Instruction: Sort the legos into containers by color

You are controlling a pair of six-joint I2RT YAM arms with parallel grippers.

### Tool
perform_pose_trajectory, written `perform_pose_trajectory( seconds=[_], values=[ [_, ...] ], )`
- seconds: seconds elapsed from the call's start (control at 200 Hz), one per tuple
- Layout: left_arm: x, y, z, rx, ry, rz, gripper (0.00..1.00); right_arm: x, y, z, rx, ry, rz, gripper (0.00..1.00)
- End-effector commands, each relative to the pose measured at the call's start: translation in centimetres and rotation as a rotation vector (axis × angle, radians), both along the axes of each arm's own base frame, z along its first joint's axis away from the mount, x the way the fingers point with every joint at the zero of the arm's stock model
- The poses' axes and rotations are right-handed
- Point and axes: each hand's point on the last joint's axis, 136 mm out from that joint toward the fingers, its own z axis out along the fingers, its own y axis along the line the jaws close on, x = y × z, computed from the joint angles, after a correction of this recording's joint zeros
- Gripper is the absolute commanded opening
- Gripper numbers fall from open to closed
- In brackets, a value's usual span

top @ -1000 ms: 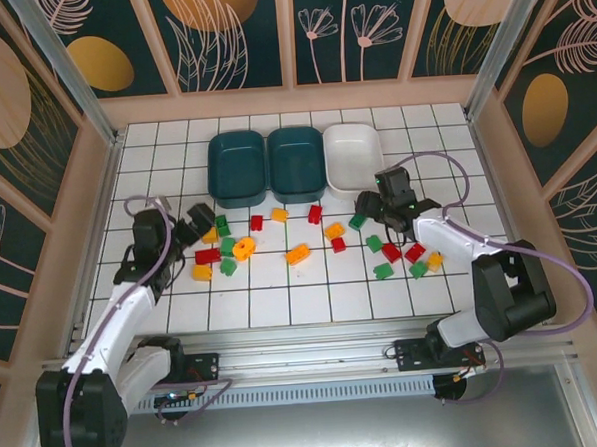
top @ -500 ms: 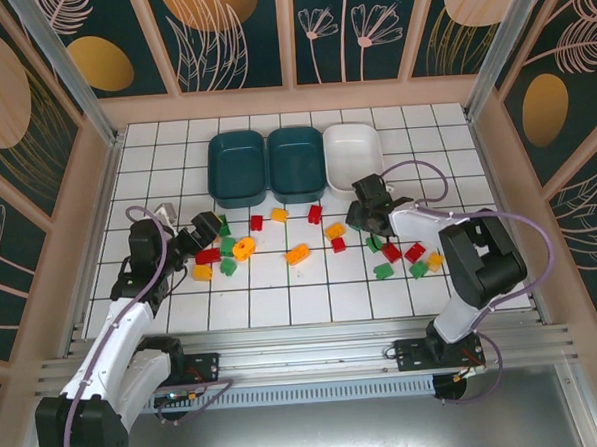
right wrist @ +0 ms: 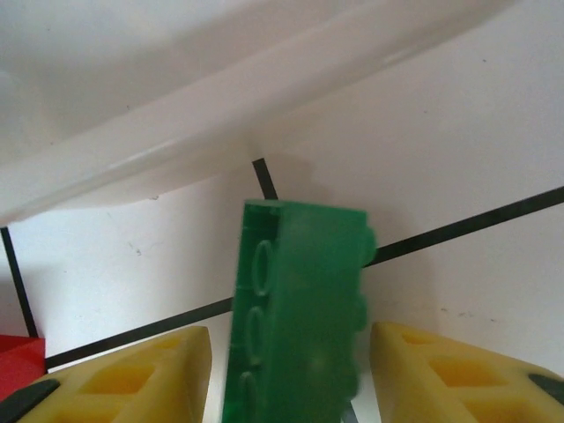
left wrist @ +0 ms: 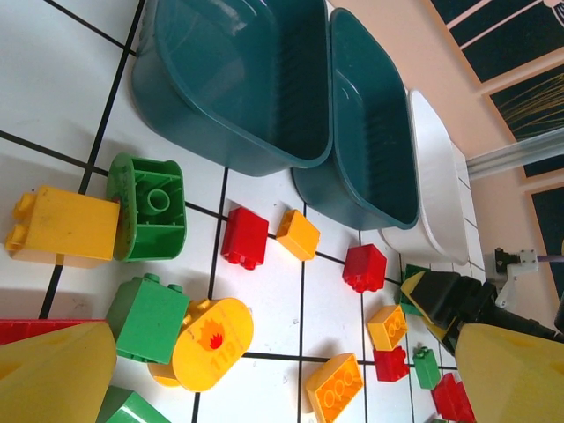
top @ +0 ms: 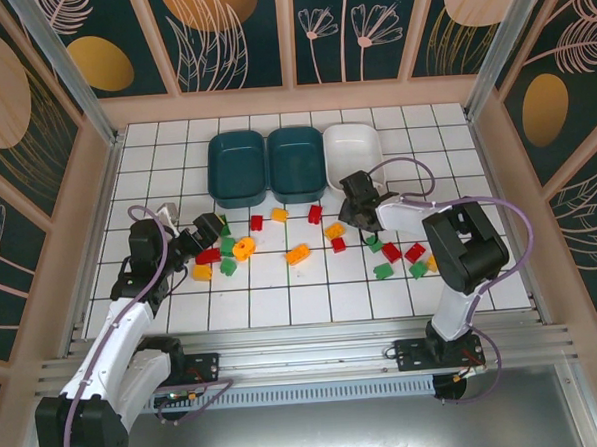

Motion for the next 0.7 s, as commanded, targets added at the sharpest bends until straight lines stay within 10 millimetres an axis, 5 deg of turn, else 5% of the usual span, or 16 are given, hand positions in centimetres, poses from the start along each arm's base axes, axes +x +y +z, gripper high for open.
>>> perform_pose_trajectory(
  seconds=[0.0, 0.295, 0.455, 0.55, 0.696],
  values=[
    [-0.4, -0.4, -0.6, 0.005, 0.021, -0.034, 0.98, 0.3, 0.3, 0.7, 0.010, -0.036, -0.006, 0.47],
    [0.0, -0.5, -0.2, -0.007, 0.025, -0.033, 0.98, 0.2, 0.2, 2.0, 0.011, -0.081, 0.017, 0.13],
    [0.0, -0.7, 0.1, -0.018, 0.024, -0.038, 0.99, -1.6, 1.3, 4.1, 0.086, -0.120, 0.039, 0.10],
    [-0.1, -1.0, 0.0, -0.042, 0.029, -0.050, 0.98, -3.1, 3.3, 7.0, 0.131, -0.174, 0.085, 0.10],
    [0.2, -2.2, 0.5, -0.098, 0.020, -0.099, 0.98, -1.4, 2.1, 11.3, 0.111, -0.270, 0.081, 0.09]
  ],
)
